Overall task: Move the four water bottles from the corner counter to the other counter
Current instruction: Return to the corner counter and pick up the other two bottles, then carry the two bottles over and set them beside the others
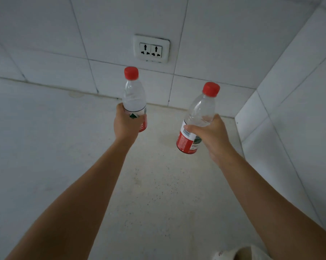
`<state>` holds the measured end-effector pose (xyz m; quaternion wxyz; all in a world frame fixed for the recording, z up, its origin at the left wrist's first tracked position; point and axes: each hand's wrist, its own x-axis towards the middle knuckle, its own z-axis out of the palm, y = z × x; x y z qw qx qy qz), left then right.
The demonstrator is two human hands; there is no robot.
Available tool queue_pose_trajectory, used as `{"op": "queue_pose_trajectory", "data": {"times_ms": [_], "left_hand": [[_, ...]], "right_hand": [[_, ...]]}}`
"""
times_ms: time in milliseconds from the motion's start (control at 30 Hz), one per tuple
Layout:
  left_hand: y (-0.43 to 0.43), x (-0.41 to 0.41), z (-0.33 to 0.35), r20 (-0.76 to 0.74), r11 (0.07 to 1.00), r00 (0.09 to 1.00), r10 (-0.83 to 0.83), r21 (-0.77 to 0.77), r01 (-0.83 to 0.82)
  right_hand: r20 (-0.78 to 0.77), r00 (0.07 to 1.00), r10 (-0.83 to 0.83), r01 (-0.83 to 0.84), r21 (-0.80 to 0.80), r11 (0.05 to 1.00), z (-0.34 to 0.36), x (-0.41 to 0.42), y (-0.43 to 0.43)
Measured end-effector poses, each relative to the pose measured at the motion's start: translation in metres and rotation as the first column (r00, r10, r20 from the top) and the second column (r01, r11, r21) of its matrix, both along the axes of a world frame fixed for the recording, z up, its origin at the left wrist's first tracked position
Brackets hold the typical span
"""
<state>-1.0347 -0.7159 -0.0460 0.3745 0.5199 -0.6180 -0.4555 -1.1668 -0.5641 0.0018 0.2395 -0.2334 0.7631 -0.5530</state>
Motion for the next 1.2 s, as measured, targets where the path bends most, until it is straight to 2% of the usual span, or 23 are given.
{"op": "queue_pose_trajectory", "data": {"times_ms": [233,467,667,867,967,1200], "left_hand": [[0.035,0.081,0.019,-0.024,0.977,0.978,0.207,-0.039,-0.208],[0.08,0.189,0.02,-0.054,0.897,0.898,0.437,-0.046,-0.44],[0.122,0.282,0.014,-0.082,0.793,0.794,0.602,-0.054,-0.607],[0.164,0.376,-0.004,-0.139,0.702,0.694,0.706,0.006,-0.713],[0.191,0.423,-0.014,-0.108,0.636,0.631,0.768,0.017,-0.772],[0.269,0.531,-0.039,0.003,0.466,0.466,0.885,-0.005,-0.885]], "right_hand": [[-0.063,0.958,0.279,-0.28,-0.008,0.96,0.014,0.047,-0.004],[-0.064,0.866,0.496,-0.498,-0.026,0.867,0.012,0.115,-0.012],[-0.074,0.739,0.67,-0.671,0.017,0.741,0.007,0.199,-0.015],[-0.049,0.622,0.781,-0.782,0.007,0.623,-0.004,0.297,-0.009],[-0.046,0.565,0.824,-0.825,-0.006,0.566,-0.014,0.349,0.003],[-0.03,0.369,0.929,-0.93,-0.003,0.369,-0.054,0.466,0.031]]}}
